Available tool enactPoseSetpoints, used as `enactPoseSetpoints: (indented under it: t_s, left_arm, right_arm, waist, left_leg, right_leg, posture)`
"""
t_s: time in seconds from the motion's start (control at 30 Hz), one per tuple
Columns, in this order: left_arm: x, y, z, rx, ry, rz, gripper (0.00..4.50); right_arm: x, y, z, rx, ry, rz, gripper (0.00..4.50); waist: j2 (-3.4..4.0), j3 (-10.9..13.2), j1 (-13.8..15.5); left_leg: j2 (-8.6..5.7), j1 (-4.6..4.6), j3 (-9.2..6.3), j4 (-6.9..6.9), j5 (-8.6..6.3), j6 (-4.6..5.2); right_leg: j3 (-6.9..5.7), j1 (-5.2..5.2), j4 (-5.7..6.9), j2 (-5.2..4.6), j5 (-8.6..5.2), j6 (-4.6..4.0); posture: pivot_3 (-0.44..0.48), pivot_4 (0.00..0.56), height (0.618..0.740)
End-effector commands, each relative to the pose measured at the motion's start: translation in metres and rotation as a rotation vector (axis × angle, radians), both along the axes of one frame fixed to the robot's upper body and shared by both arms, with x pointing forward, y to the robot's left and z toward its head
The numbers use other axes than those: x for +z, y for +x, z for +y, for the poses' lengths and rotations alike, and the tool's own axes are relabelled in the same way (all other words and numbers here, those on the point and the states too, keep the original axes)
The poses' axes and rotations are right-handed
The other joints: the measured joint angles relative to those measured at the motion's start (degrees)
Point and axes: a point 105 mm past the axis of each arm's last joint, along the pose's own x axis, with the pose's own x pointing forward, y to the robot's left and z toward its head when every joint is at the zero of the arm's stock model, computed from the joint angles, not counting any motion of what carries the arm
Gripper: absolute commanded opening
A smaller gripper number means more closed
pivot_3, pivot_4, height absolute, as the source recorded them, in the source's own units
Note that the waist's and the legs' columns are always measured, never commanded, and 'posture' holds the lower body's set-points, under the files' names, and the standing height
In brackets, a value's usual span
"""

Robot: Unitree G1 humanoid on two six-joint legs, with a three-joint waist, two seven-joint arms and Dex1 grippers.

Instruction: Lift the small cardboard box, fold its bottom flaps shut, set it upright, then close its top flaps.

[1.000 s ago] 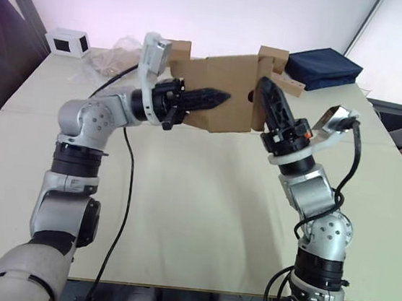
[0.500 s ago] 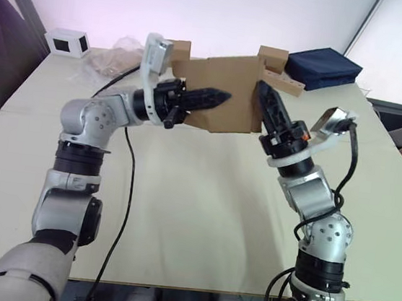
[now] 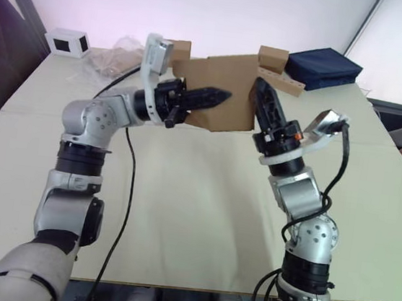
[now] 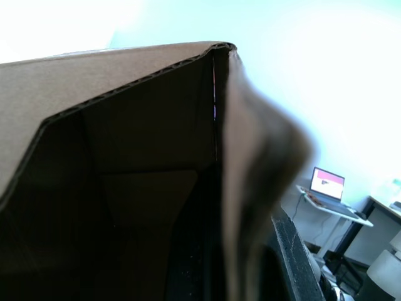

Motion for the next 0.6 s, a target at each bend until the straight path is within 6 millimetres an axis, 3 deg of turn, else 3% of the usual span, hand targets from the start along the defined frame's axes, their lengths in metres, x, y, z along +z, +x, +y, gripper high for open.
enactPoseSetpoints:
  t_s: [0.03, 0.33, 0.6]
  left_arm:
    - [0.020, -0.009, -0.004, -0.036, -0.040, -0.077, 0.00]
    - [0.024, -0.014, 0.004, -0.061, -0.043, -0.072, 0.00]
    - [0.024, -0.018, 0.006, -0.079, -0.043, -0.066, 0.00]
  right_arm:
    - [0.006, -0.011, 0.015, 0.048, -0.047, -0.047, 2.29]
    - [-0.004, -0.015, -0.008, 0.043, -0.097, -0.023, 2.29]
    - [0.000, -0.017, -0.023, 0.065, 0.027, -0.004, 2.29]
  waist:
    - [0.00, 0.0, 0.0]
    - [0.00, 0.0, 0.0]
    - [0.00, 0.0, 0.0]
  left_leg:
    - [0.00, 0.00, 0.00, 0.00, 0.00, 0.00]
    - [0.00, 0.00, -0.01, -0.01, 0.00, 0.01]
    - [0.00, 0.00, -0.01, -0.01, 0.00, 0.00]
  right_leg:
    - [0.00, 0.00, 0.00, 0.00, 0.00, 0.00]
    - [0.00, 0.01, 0.00, 0.01, 0.00, 0.00]
    - [0.00, 0.00, 0.00, 0.00, 0.00, 0.00]
  posture:
    - [0.000, 0.150, 0.740]
    - [0.000, 0.150, 0.740]
    - [0.000, 0.150, 0.740]
